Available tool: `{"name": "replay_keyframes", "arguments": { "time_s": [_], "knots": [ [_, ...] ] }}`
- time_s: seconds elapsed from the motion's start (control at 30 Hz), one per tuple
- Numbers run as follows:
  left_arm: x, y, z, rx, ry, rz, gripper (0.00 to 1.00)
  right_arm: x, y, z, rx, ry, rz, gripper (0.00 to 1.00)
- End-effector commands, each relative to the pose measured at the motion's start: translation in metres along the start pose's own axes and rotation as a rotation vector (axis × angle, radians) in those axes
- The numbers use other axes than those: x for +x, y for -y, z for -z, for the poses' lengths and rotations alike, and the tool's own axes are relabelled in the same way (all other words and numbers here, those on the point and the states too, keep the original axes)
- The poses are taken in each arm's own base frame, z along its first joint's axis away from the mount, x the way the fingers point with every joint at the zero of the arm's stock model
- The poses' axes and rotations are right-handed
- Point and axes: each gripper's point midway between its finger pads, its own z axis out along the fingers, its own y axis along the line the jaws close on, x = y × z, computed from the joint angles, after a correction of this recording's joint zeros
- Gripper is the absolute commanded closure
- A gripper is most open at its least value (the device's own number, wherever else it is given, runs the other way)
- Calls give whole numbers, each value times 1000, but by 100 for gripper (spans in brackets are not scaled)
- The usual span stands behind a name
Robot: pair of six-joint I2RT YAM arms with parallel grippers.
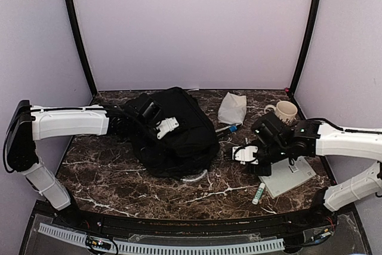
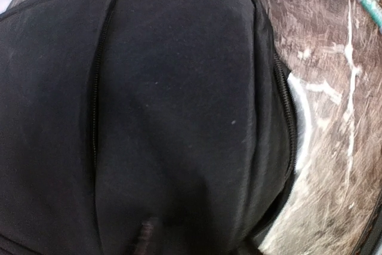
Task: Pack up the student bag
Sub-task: Place the largest pocket of the bag in the student bag.
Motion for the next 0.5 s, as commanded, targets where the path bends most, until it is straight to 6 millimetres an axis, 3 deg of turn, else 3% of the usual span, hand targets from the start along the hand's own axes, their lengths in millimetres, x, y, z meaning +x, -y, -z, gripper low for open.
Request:
{"name": "replay_keyframes", "arguments": {
  "time_s": [0.0, 0.1, 0.23, 0.47],
  "knots": [
    [-17, 15, 12, -2, -31, -47, 51, 41, 15, 27, 64, -44, -155, 56],
    [-33, 39, 16, 58, -28, -63, 40, 70, 31, 44, 131, -73, -244, 54],
    [-57, 68, 15, 144, -16, -80, 34, 115, 52, 58, 212, -135, -356, 49],
    [-133, 105, 15, 227, 202, -112, 30, 188, 62, 68, 265, -279, -530, 48]
  ]
}}
